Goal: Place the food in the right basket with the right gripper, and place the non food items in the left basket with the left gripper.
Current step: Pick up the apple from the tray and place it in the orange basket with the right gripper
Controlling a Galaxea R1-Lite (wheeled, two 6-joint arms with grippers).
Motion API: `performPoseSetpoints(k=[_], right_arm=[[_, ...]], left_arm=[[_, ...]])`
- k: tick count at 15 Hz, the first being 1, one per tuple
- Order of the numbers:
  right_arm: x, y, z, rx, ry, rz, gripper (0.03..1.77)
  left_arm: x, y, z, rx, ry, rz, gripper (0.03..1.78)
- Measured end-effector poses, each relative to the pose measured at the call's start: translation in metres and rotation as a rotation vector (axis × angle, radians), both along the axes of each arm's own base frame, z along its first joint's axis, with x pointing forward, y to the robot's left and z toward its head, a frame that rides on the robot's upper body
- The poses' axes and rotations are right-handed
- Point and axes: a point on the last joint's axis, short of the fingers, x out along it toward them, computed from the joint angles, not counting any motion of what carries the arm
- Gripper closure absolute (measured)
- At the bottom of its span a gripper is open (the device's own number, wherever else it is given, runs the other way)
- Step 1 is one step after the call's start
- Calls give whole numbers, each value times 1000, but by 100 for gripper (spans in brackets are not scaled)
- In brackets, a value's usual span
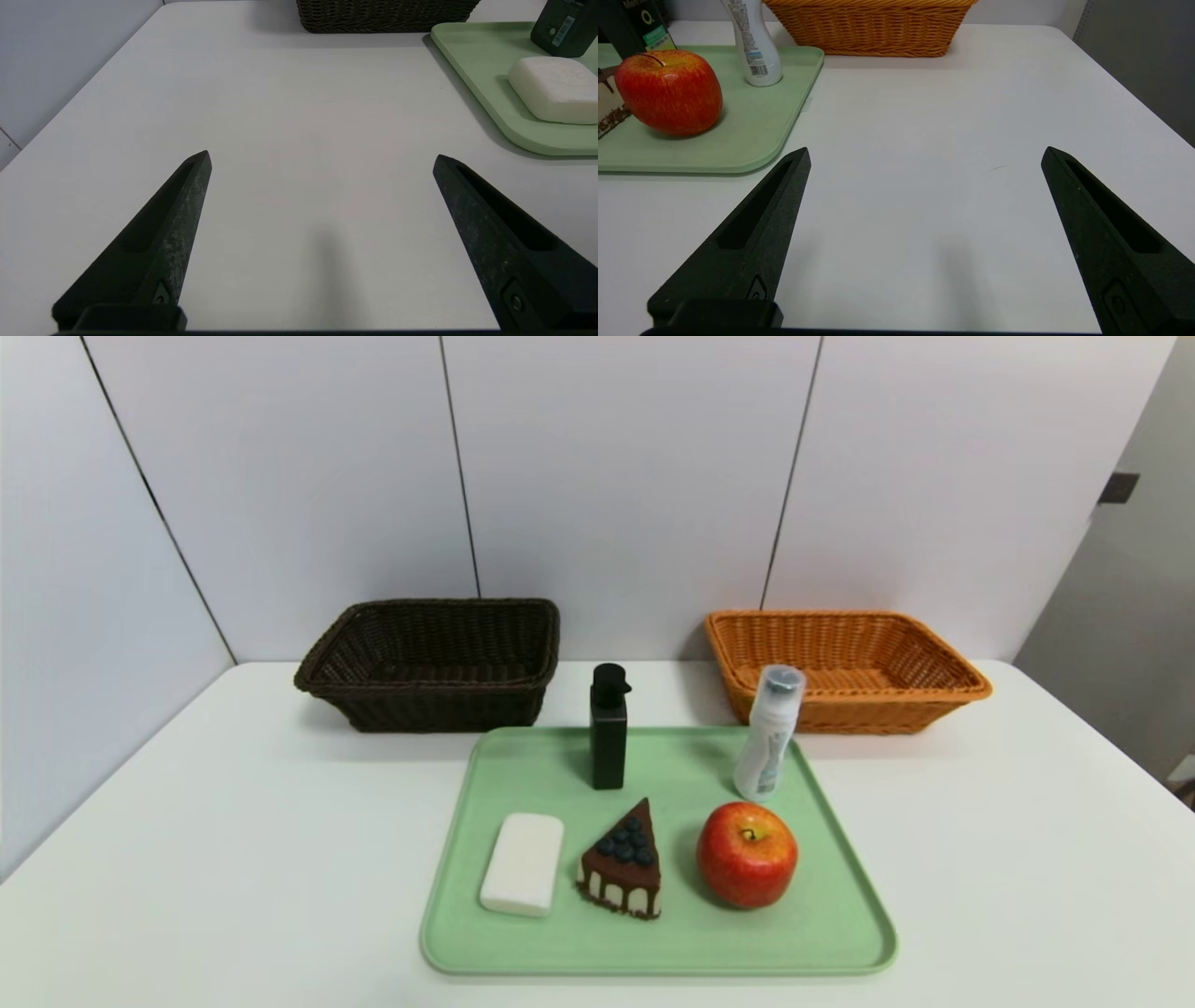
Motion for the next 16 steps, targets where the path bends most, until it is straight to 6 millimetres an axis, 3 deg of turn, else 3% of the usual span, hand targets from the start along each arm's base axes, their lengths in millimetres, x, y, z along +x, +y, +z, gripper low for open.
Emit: performPoseSetpoints(k=[5, 7, 10, 12, 14, 16], right_arm=[[-1, 0, -1, 2, 30, 0, 9], [-5, 0, 8, -11, 31, 17, 9], [-19, 2, 51, -17, 2, 71, 9], [-26, 2, 88, -11, 31, 99, 9], [-21, 3, 124, 11, 100, 112, 9], [-3, 3, 159, 31, 156, 114, 9]], left_arm=[[-1, 0, 1, 8, 10, -5, 12], [-7, 0, 15, 12, 8, -11, 12], [-23, -1, 53, 12, 52, -41, 12], [-24, -1, 91, 8, 83, -53, 12], [-13, -1, 136, -17, 95, -55, 12], [6, -1, 176, -44, 118, -58, 12]])
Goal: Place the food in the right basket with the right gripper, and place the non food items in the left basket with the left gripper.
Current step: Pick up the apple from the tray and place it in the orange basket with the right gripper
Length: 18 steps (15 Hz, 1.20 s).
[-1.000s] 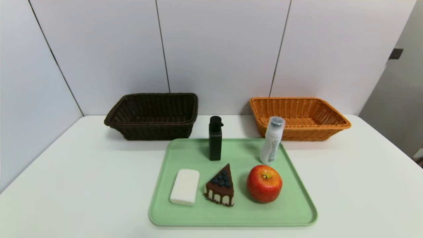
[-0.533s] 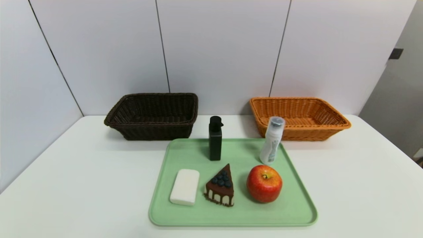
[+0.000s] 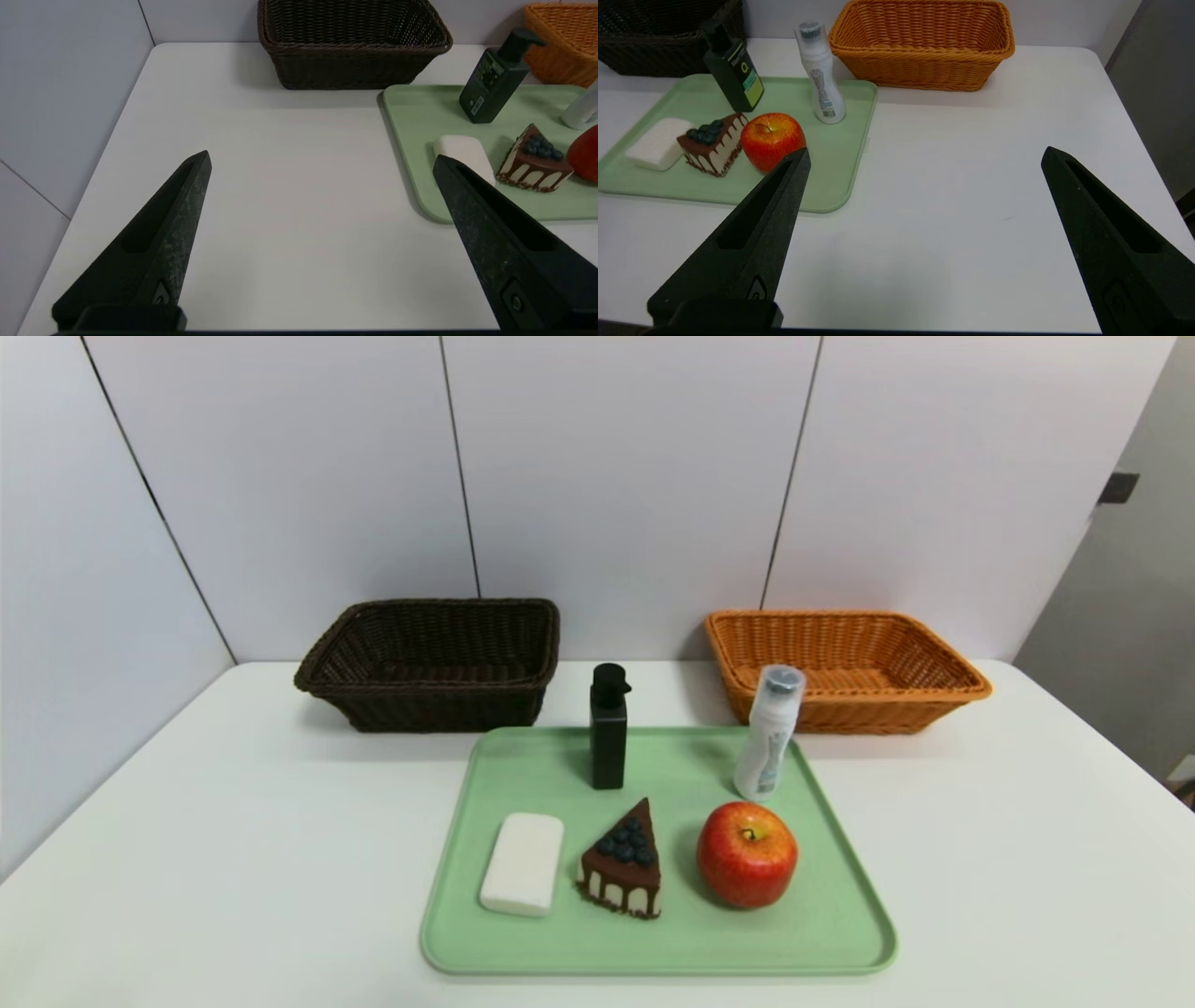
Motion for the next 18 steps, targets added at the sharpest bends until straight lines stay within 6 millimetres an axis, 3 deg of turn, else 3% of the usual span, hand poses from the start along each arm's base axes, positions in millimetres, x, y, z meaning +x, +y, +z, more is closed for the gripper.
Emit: performPoseSetpoints(k=[3, 6, 12, 18], right_arm=[[40, 0, 50, 63, 117, -7, 9], [78, 4, 71, 155, 347, 33, 9], [140, 50, 59, 308, 703, 182, 9], [172, 113, 36, 350, 942, 178, 9]], left_arm=[[38, 0, 35, -18, 88, 0, 12], [71, -1, 34, -38, 254, -25, 12], [122, -12, 31, -209, 426, -61, 12], [139, -17, 24, -192, 434, -51, 12]])
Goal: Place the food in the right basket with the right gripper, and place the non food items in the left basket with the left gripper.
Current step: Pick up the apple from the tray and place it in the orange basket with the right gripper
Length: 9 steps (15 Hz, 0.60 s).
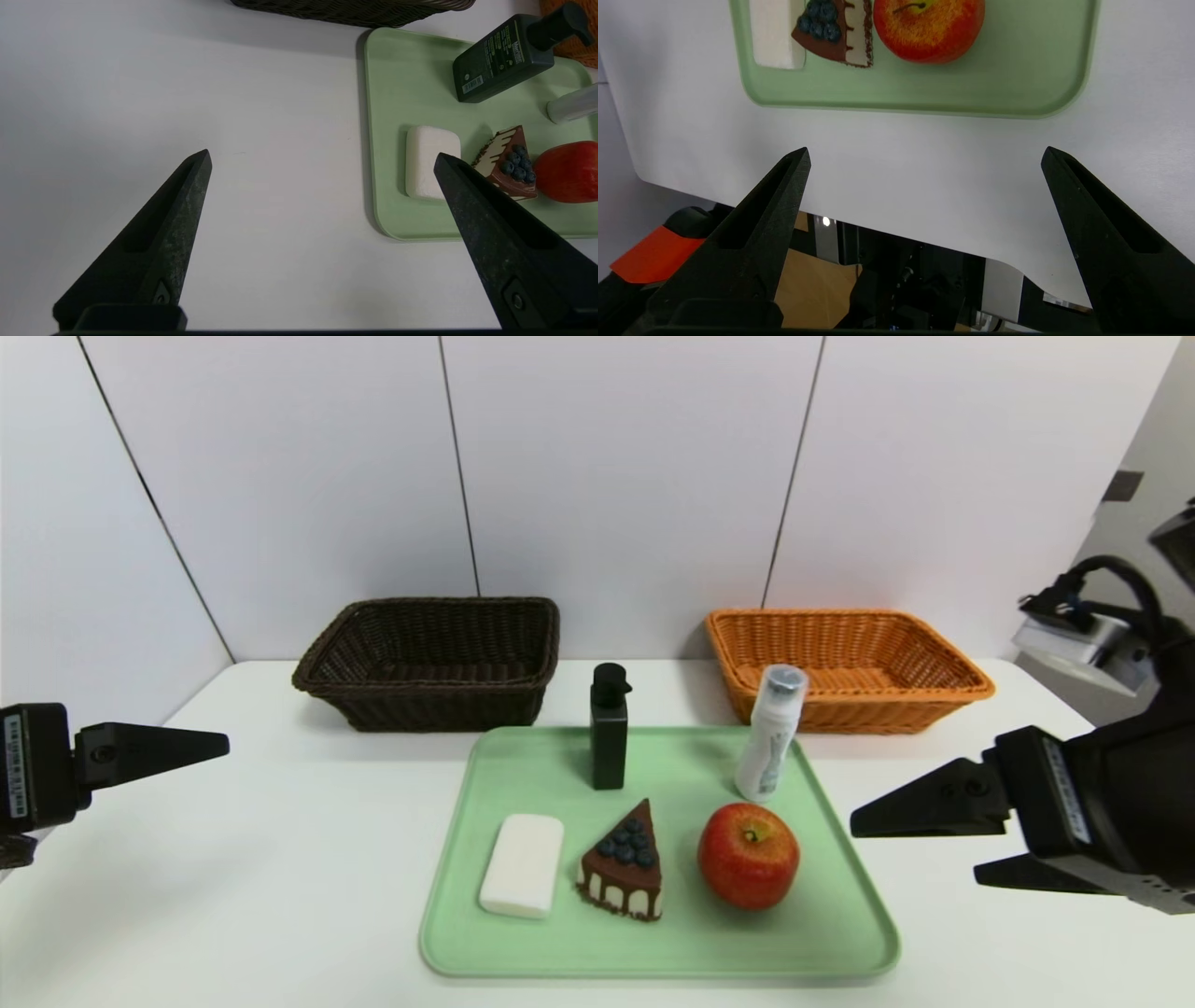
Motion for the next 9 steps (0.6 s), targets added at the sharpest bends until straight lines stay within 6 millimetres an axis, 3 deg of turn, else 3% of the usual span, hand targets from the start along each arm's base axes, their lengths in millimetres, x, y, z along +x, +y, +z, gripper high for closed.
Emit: performPoseSetpoints(k=[6, 9], right_arm=[[22, 49, -29, -200, -40, -9, 9], [31, 65, -44, -304, -66, -36, 9]], left_arm=[[18, -14, -7, 54, 49, 2, 12], [21, -23, -9, 89, 57, -9, 12]])
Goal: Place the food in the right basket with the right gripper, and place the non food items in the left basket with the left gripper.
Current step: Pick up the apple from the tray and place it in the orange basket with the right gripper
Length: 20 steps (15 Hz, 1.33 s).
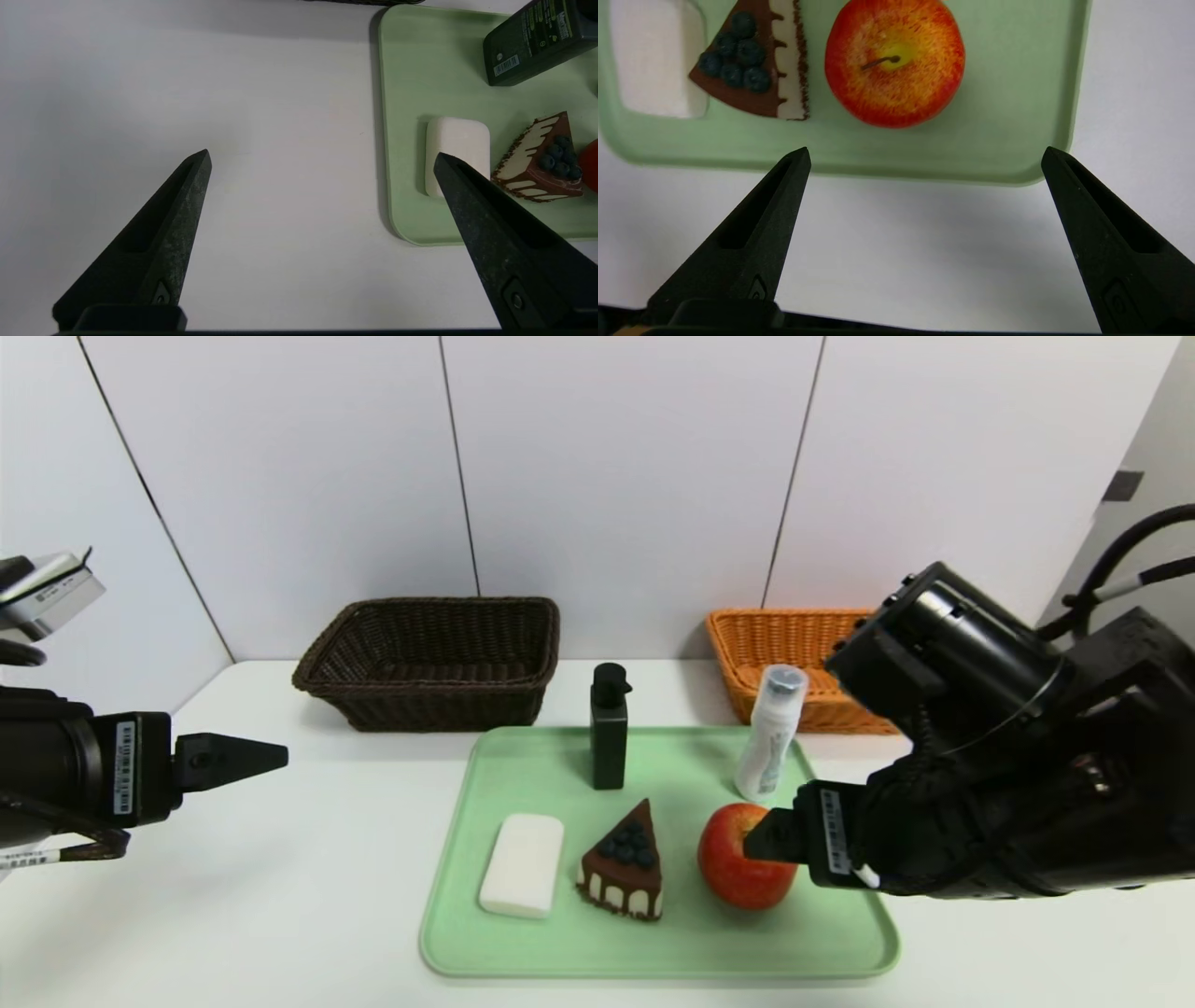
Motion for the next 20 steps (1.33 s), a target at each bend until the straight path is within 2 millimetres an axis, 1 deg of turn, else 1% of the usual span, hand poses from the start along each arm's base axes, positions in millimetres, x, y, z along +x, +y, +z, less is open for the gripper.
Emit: performPoseSetpoints(k=[4, 8, 16, 20], right_arm=[[11, 13, -12, -42, 18, -6, 9], [23, 27, -17, 6, -7, -31, 9], [40, 36, -42, -52, 41, -56, 9], [54, 44, -54, -26, 23, -71, 9]], left_arm=[[0, -2, -2, 12, 14, -1, 12], [-4, 0, -4, 13, 16, -3, 12], [-9, 1, -3, 12, 5, -8, 12], [-9, 1, -3, 14, 5, -17, 12]])
